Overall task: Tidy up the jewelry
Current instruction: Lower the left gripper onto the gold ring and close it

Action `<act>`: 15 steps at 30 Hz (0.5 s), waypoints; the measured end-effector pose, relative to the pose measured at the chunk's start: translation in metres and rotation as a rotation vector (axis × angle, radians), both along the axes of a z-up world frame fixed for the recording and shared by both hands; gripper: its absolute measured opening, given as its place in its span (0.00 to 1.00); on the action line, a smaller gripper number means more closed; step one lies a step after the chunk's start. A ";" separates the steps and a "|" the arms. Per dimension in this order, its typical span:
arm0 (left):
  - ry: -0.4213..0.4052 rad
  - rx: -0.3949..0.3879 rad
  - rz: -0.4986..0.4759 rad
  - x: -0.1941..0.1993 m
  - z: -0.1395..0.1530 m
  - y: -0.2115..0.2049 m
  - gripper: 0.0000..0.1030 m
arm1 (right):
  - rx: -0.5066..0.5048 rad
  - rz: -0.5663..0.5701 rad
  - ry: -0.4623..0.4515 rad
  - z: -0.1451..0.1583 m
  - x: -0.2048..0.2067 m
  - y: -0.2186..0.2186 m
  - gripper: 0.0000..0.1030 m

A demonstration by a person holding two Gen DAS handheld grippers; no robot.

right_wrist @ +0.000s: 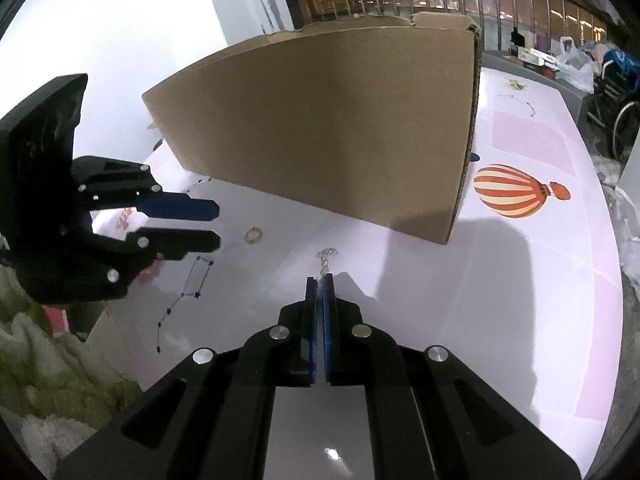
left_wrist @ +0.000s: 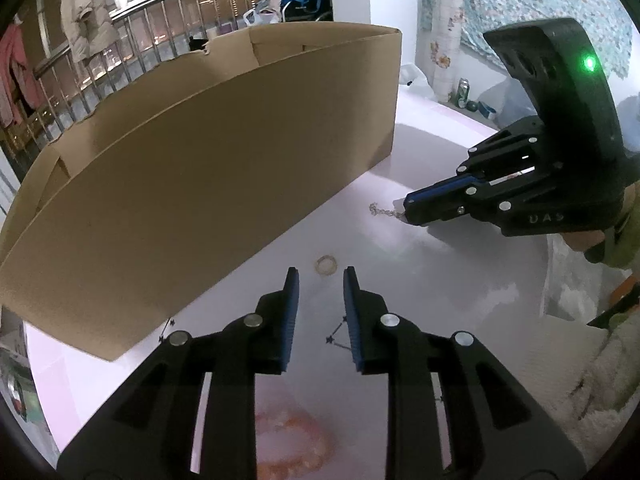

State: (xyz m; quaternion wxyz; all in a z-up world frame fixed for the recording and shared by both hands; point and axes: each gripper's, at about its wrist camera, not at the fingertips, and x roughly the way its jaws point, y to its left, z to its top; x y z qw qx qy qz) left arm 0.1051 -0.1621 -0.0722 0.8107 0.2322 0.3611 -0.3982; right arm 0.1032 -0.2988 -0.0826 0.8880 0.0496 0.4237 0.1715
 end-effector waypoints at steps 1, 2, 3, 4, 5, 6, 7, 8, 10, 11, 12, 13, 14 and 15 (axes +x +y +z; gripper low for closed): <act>-0.004 0.006 -0.008 0.001 -0.001 -0.003 0.24 | -0.002 0.002 -0.003 0.001 0.000 0.000 0.03; -0.007 0.010 -0.012 0.001 -0.002 -0.003 0.24 | -0.002 0.007 -0.005 0.002 0.000 0.000 0.03; -0.009 0.018 -0.024 0.002 -0.003 -0.006 0.24 | -0.001 0.012 -0.007 0.002 0.000 0.000 0.03; -0.011 0.024 -0.028 0.002 -0.004 -0.008 0.24 | 0.001 0.017 -0.010 0.002 -0.001 0.000 0.03; -0.014 0.031 -0.033 0.003 -0.005 -0.009 0.24 | 0.001 0.020 -0.011 0.003 -0.001 -0.001 0.03; -0.015 0.040 -0.040 0.004 -0.008 -0.011 0.24 | 0.005 0.023 -0.013 0.004 -0.001 -0.003 0.03; -0.014 0.049 -0.046 0.005 -0.010 -0.012 0.24 | 0.008 0.025 -0.014 0.003 -0.002 -0.003 0.03; -0.013 0.055 -0.051 0.006 -0.011 -0.014 0.24 | 0.013 0.028 -0.015 0.004 -0.002 -0.004 0.03; -0.013 0.054 -0.058 0.005 -0.011 -0.015 0.24 | 0.019 0.030 -0.015 0.003 -0.001 -0.006 0.03; -0.009 0.052 -0.060 0.006 -0.011 -0.016 0.23 | 0.022 0.031 -0.015 0.003 0.000 -0.006 0.03; -0.006 0.051 -0.062 0.007 -0.011 -0.017 0.21 | 0.023 0.031 -0.015 0.002 0.000 -0.007 0.03; 0.002 0.048 -0.066 0.008 -0.011 -0.018 0.17 | 0.025 0.032 -0.015 0.001 0.000 -0.007 0.03; 0.011 0.044 -0.070 0.009 -0.011 -0.018 0.13 | 0.027 0.032 -0.015 0.001 0.000 -0.008 0.03; 0.020 0.040 -0.076 0.009 -0.012 -0.017 0.11 | 0.029 0.031 -0.015 0.001 0.000 -0.008 0.03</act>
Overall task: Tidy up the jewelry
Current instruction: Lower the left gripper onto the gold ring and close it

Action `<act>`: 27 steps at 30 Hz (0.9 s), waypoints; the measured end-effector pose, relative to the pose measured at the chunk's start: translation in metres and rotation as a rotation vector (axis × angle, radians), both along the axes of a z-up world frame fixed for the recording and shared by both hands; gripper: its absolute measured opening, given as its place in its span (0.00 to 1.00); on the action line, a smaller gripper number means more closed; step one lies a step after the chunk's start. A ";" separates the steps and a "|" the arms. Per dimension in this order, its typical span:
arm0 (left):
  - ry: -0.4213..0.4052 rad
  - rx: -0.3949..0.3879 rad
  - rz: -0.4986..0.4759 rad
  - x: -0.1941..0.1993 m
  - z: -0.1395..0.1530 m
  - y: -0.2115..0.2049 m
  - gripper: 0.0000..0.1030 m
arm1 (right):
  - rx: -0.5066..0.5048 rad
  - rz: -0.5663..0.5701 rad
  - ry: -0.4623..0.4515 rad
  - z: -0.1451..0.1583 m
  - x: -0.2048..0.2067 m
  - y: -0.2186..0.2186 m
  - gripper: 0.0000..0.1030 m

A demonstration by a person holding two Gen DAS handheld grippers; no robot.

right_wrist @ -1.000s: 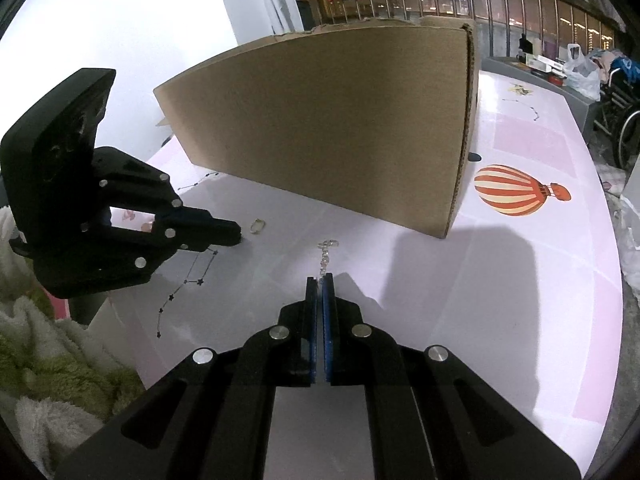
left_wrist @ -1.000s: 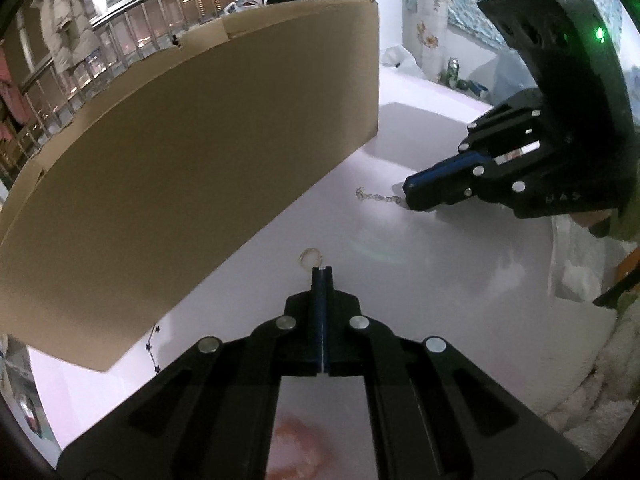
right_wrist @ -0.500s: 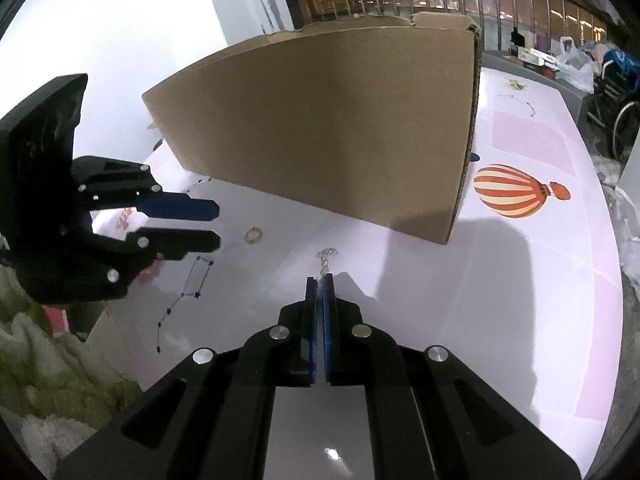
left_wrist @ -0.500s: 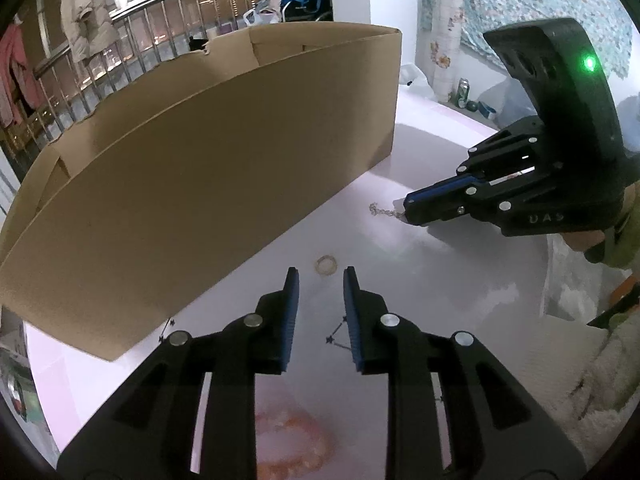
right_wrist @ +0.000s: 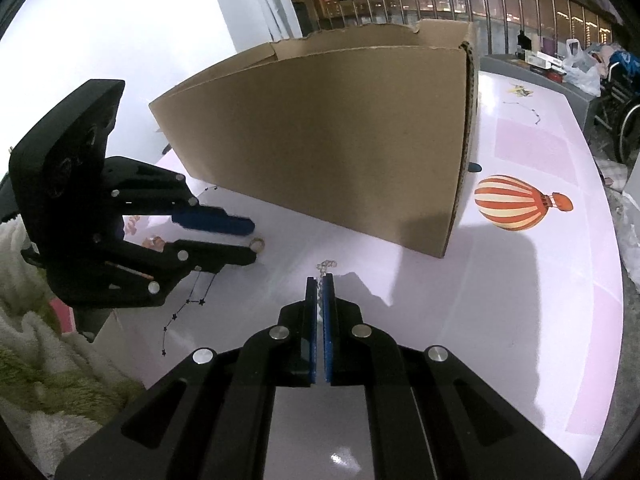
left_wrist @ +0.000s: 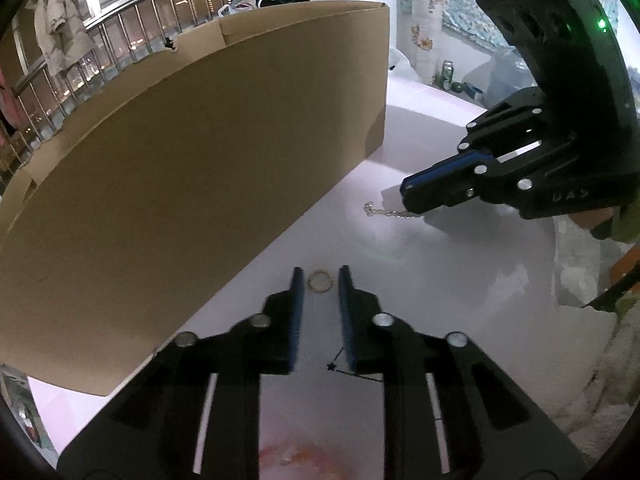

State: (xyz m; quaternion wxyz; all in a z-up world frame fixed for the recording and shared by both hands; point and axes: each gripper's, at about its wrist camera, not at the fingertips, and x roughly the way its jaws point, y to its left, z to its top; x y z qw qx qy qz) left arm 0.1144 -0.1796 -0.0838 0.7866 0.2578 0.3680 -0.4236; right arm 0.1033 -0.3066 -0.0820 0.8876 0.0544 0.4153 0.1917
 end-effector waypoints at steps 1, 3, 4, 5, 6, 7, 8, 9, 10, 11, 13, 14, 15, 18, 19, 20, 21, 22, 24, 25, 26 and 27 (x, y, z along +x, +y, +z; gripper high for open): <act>0.003 -0.002 -0.007 -0.001 0.000 0.000 0.08 | 0.002 -0.001 0.000 0.000 0.000 0.000 0.03; 0.007 -0.003 -0.017 -0.003 -0.001 -0.001 0.04 | 0.006 -0.002 0.001 -0.001 -0.001 0.001 0.03; 0.011 -0.004 -0.018 -0.002 -0.001 -0.001 0.03 | 0.005 -0.002 0.001 -0.001 -0.001 0.001 0.03; 0.016 -0.006 -0.018 -0.002 -0.001 -0.001 0.02 | 0.002 -0.003 0.001 -0.001 -0.002 0.002 0.04; 0.016 -0.006 -0.017 -0.002 -0.001 -0.001 0.02 | 0.001 -0.003 0.001 0.000 -0.001 0.002 0.04; 0.015 -0.005 -0.017 -0.002 -0.001 -0.001 0.01 | 0.002 -0.003 0.000 0.001 -0.001 0.002 0.04; 0.014 -0.004 -0.015 -0.002 -0.001 -0.001 0.01 | 0.005 -0.003 0.000 0.001 -0.001 0.001 0.04; 0.016 -0.003 -0.012 -0.002 -0.001 -0.001 0.01 | 0.006 -0.003 -0.001 0.002 -0.001 0.001 0.04; 0.016 0.000 -0.010 -0.002 0.000 -0.002 0.01 | 0.006 -0.004 -0.002 0.003 0.000 0.000 0.05; 0.013 0.004 -0.009 -0.003 0.000 -0.002 0.01 | 0.004 -0.005 -0.002 0.003 0.000 0.000 0.07; -0.006 0.011 -0.013 -0.005 0.000 -0.003 0.02 | 0.007 -0.009 -0.003 0.004 -0.001 -0.001 0.11; -0.013 0.015 -0.018 -0.006 0.000 -0.004 0.10 | 0.007 -0.010 -0.004 0.004 -0.001 -0.001 0.13; -0.015 0.012 -0.020 -0.008 0.001 -0.004 0.16 | 0.006 -0.010 -0.005 0.004 -0.001 -0.001 0.14; -0.026 -0.003 -0.015 -0.008 0.005 -0.005 0.33 | 0.010 -0.015 -0.009 0.004 -0.002 -0.001 0.14; -0.022 -0.005 -0.012 -0.007 0.005 -0.006 0.33 | 0.012 -0.017 -0.010 0.004 -0.002 -0.001 0.14; -0.017 -0.007 -0.006 -0.004 0.005 -0.007 0.33 | 0.014 -0.020 -0.012 0.003 -0.002 -0.001 0.15; -0.014 -0.008 -0.001 -0.003 0.004 -0.007 0.33 | 0.016 -0.021 -0.012 0.003 -0.002 0.000 0.15; -0.009 0.000 0.008 -0.002 0.002 -0.009 0.33 | 0.018 -0.022 -0.013 0.003 -0.002 0.000 0.15; -0.012 0.002 0.023 0.001 0.000 -0.010 0.30 | 0.018 -0.025 -0.016 0.002 -0.002 0.000 0.15; -0.001 -0.002 0.027 0.002 0.000 -0.011 0.21 | 0.019 -0.026 -0.017 0.002 -0.003 0.000 0.15; 0.009 -0.008 0.033 0.004 0.000 -0.011 0.16 | 0.020 -0.027 -0.018 0.001 -0.003 -0.001 0.15; 0.015 -0.011 0.035 0.004 0.000 -0.011 0.14 | 0.020 -0.027 -0.019 0.001 -0.004 -0.002 0.15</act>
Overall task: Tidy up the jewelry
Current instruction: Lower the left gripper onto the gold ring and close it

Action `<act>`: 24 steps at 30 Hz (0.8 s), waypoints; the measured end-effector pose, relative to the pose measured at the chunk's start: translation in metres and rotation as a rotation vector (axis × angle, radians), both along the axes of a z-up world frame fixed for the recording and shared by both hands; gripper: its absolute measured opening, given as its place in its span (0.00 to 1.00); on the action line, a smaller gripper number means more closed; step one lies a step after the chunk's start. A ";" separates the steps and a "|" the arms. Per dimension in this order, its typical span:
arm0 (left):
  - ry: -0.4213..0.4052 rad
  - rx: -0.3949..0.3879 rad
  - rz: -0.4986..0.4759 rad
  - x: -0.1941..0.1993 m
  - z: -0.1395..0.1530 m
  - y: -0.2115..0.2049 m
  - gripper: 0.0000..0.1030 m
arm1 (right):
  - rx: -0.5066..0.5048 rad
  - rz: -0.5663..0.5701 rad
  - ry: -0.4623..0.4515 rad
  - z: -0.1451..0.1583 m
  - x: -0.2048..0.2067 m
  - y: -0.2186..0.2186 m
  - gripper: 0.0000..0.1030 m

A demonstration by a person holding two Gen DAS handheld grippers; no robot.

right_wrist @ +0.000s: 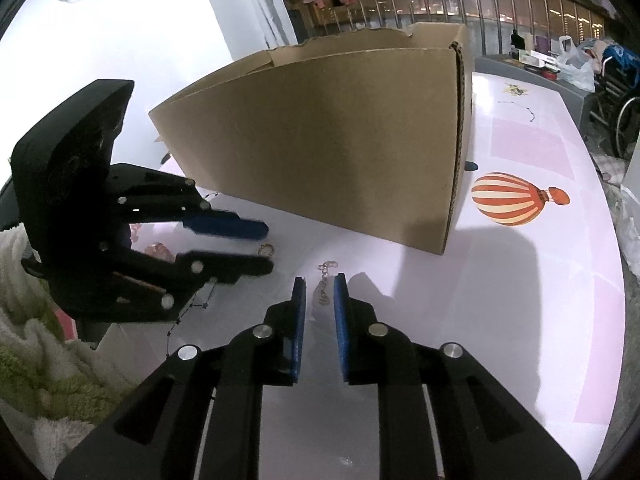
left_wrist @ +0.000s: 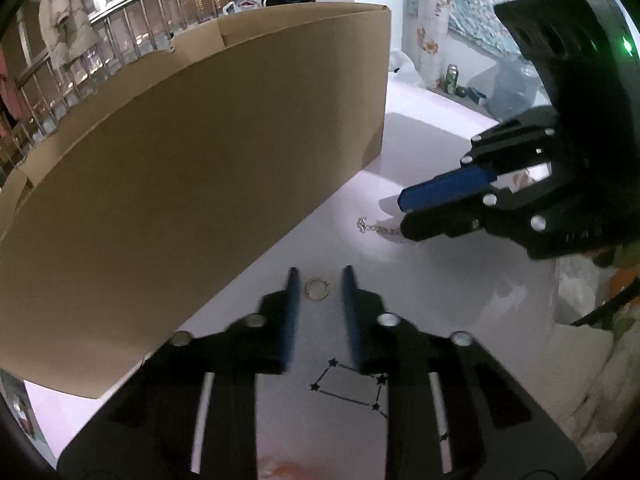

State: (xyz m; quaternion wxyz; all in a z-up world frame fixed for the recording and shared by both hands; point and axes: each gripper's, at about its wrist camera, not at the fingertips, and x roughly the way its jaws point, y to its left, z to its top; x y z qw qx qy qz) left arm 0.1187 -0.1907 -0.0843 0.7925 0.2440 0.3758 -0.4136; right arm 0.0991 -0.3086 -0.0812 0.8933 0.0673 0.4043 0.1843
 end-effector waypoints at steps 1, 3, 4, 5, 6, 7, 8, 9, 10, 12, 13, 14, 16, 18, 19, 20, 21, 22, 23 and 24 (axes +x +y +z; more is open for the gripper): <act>0.004 -0.004 -0.005 0.000 0.000 0.000 0.10 | 0.000 0.000 -0.001 0.000 -0.001 0.000 0.15; -0.008 -0.001 -0.009 -0.002 -0.001 -0.001 0.10 | -0.005 -0.002 -0.003 0.000 -0.001 0.000 0.15; -0.005 -0.004 -0.008 -0.001 -0.001 -0.001 0.10 | -0.007 -0.001 -0.003 0.000 -0.002 0.000 0.15; 0.000 -0.005 -0.007 -0.002 -0.001 -0.001 0.09 | -0.008 0.001 -0.003 0.000 -0.002 0.000 0.15; 0.009 -0.009 -0.005 -0.001 -0.001 -0.001 0.09 | -0.008 0.002 -0.003 0.000 -0.002 0.000 0.15; 0.014 -0.011 -0.003 -0.001 -0.002 0.000 0.09 | -0.009 0.003 -0.004 0.000 -0.002 -0.001 0.15; 0.015 -0.011 -0.001 -0.001 -0.002 0.000 0.09 | -0.010 0.004 -0.004 0.000 -0.002 0.000 0.15; 0.011 -0.008 0.001 -0.001 -0.002 0.001 0.09 | -0.012 0.006 -0.005 0.001 -0.002 0.000 0.15; 0.009 -0.006 0.003 -0.001 -0.002 0.002 0.09 | -0.013 0.008 -0.006 0.002 -0.002 0.001 0.15; 0.011 -0.005 0.013 0.001 -0.002 0.005 0.09 | -0.016 0.013 -0.006 0.002 -0.001 0.003 0.15; 0.010 -0.003 0.019 0.001 -0.001 0.006 0.09 | -0.018 0.017 -0.006 0.002 0.000 0.004 0.15; 0.008 -0.002 0.025 0.000 -0.001 0.008 0.09 | -0.020 0.021 -0.005 0.002 0.001 0.005 0.15; 0.009 -0.002 0.040 0.000 -0.002 0.012 0.09 | -0.040 0.031 -0.005 0.001 0.003 0.009 0.15; 0.009 -0.005 0.049 -0.001 -0.002 0.016 0.09 | -0.060 0.037 -0.007 0.000 0.005 0.013 0.14; 0.008 -0.006 0.052 -0.001 -0.002 0.016 0.09 | -0.071 0.040 -0.008 -0.001 0.007 0.015 0.14; 0.007 -0.006 0.054 -0.002 -0.002 0.017 0.09 | -0.083 0.038 -0.009 -0.002 0.007 0.018 0.14; 0.005 -0.005 0.055 -0.003 -0.002 0.016 0.09 | -0.101 0.037 -0.009 -0.002 0.009 0.019 0.14; 0.003 -0.006 0.056 -0.003 -0.002 0.017 0.09 | -0.110 0.037 -0.011 -0.003 0.011 0.021 0.14; 0.002 -0.006 0.056 -0.003 -0.003 0.017 0.09 | -0.119 0.035 -0.014 -0.003 0.012 0.022 0.14; 0.003 -0.008 0.055 -0.001 -0.001 0.022 0.09 | -0.125 0.036 -0.015 -0.002 0.014 0.023 0.15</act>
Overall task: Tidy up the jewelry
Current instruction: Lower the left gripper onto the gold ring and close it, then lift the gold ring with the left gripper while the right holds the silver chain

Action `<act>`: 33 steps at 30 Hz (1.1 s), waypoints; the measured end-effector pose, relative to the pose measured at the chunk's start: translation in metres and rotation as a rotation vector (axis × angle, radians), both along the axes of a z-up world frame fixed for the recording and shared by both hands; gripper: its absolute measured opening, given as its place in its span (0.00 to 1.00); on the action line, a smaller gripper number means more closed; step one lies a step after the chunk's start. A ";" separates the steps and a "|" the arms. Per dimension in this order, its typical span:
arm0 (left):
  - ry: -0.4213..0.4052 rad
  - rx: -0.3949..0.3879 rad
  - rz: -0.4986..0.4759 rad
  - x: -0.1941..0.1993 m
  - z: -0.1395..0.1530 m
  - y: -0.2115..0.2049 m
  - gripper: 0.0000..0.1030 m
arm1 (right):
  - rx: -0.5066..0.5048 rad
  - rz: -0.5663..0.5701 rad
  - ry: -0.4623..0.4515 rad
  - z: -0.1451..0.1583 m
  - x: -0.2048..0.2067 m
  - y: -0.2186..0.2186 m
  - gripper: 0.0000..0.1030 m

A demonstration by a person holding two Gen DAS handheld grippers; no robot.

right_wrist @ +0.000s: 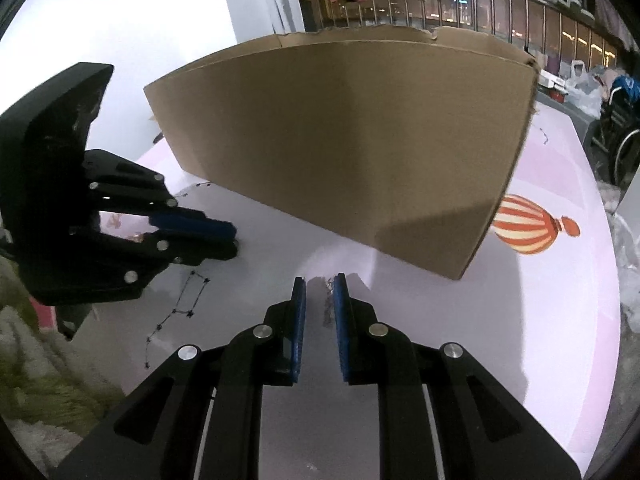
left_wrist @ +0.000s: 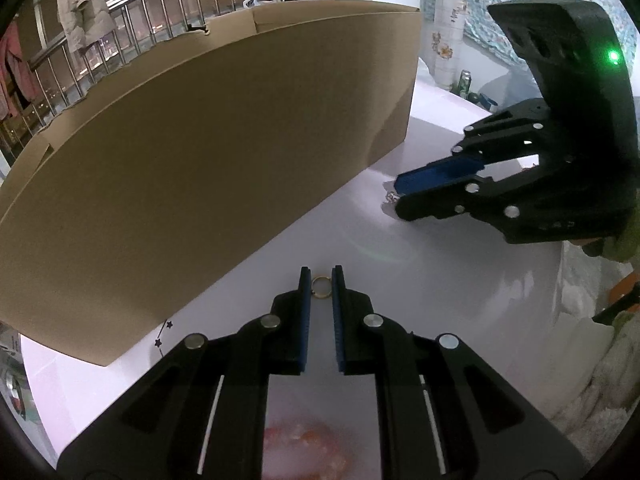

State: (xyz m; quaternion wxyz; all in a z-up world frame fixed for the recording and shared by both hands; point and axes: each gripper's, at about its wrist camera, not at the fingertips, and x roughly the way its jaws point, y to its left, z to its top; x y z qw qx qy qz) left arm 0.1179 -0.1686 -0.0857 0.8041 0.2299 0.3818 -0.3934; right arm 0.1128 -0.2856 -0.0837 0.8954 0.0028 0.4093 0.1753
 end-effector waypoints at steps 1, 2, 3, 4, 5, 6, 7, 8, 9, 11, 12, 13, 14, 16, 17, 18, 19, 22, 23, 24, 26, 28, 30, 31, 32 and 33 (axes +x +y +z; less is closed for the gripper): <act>0.000 -0.001 0.000 0.000 0.000 0.000 0.09 | -0.009 0.003 -0.002 0.000 0.001 0.001 0.14; 0.000 -0.003 -0.001 0.002 0.000 0.002 0.09 | -0.028 0.005 -0.009 0.000 0.002 0.004 0.14; 0.000 -0.005 -0.001 0.001 -0.001 0.004 0.09 | -0.041 0.005 -0.013 0.001 0.003 0.005 0.14; 0.000 -0.006 0.000 0.000 -0.002 0.005 0.09 | -0.059 0.010 -0.021 0.001 0.003 0.008 0.13; 0.001 -0.010 0.001 0.000 -0.002 0.005 0.09 | -0.071 0.019 -0.024 0.001 0.003 0.010 0.09; 0.001 -0.012 0.002 0.000 -0.002 0.005 0.09 | -0.072 0.026 -0.021 0.002 0.003 0.012 0.05; 0.001 -0.014 0.004 0.000 -0.002 0.005 0.09 | -0.080 0.031 -0.020 0.002 0.003 0.013 0.05; 0.001 -0.017 0.005 0.001 -0.002 0.006 0.09 | -0.086 0.039 -0.019 0.003 0.004 0.013 0.03; 0.001 -0.019 0.006 0.001 -0.002 0.006 0.09 | -0.080 0.048 -0.013 0.004 0.003 0.013 0.02; 0.002 -0.023 0.006 0.001 -0.002 0.005 0.09 | -0.049 0.045 -0.001 0.004 0.003 0.010 0.02; 0.004 -0.025 0.005 0.002 -0.002 0.005 0.09 | -0.033 0.034 0.001 0.003 0.002 0.007 0.02; 0.004 -0.025 0.006 0.002 -0.002 0.005 0.09 | -0.010 0.023 0.005 0.003 0.001 0.005 0.01; 0.003 -0.025 0.006 0.002 -0.002 0.005 0.09 | 0.008 0.015 0.006 0.004 0.000 0.003 0.00; 0.001 -0.026 0.007 0.001 -0.002 0.007 0.09 | 0.047 -0.011 -0.008 0.009 -0.004 -0.003 0.00; 0.003 -0.027 0.008 0.001 -0.002 0.007 0.09 | 0.062 -0.025 -0.018 0.013 -0.006 -0.006 0.00; 0.004 -0.029 0.011 0.002 -0.002 0.007 0.09 | 0.072 -0.034 -0.027 0.015 -0.007 -0.008 0.00; 0.002 -0.028 0.012 0.002 -0.002 0.008 0.09 | 0.087 -0.042 -0.035 0.019 -0.009 -0.011 0.00; -0.006 -0.029 0.017 0.002 0.000 0.010 0.08 | 0.102 -0.059 -0.059 0.028 -0.013 -0.017 0.00; -0.008 -0.031 0.019 0.002 0.000 0.010 0.08 | 0.106 -0.062 -0.067 0.031 -0.015 -0.018 0.00; -0.011 -0.034 0.021 0.002 0.002 0.011 0.08 | 0.110 -0.062 -0.070 0.033 -0.015 -0.018 0.00; -0.016 -0.038 0.024 0.001 0.003 0.012 0.08 | 0.106 -0.068 -0.082 0.036 -0.016 -0.015 0.00; -0.023 -0.038 0.025 0.000 0.004 0.012 0.08 | 0.096 -0.083 -0.069 0.035 -0.014 -0.014 0.00; -0.025 -0.037 0.026 -0.001 0.004 0.012 0.08 | 0.093 -0.096 -0.046 0.033 -0.016 -0.017 0.00; -0.026 -0.035 0.027 -0.001 0.004 0.013 0.08 | 0.096 -0.093 -0.032 0.031 -0.017 -0.016 0.00; -0.027 -0.035 0.028 -0.001 0.004 0.013 0.08 | 0.092 -0.090 -0.019 0.029 -0.018 -0.014 0.00; -0.026 -0.036 0.030 -0.002 0.004 0.014 0.08 | 0.080 -0.089 -0.009 0.027 -0.020 -0.012 0.00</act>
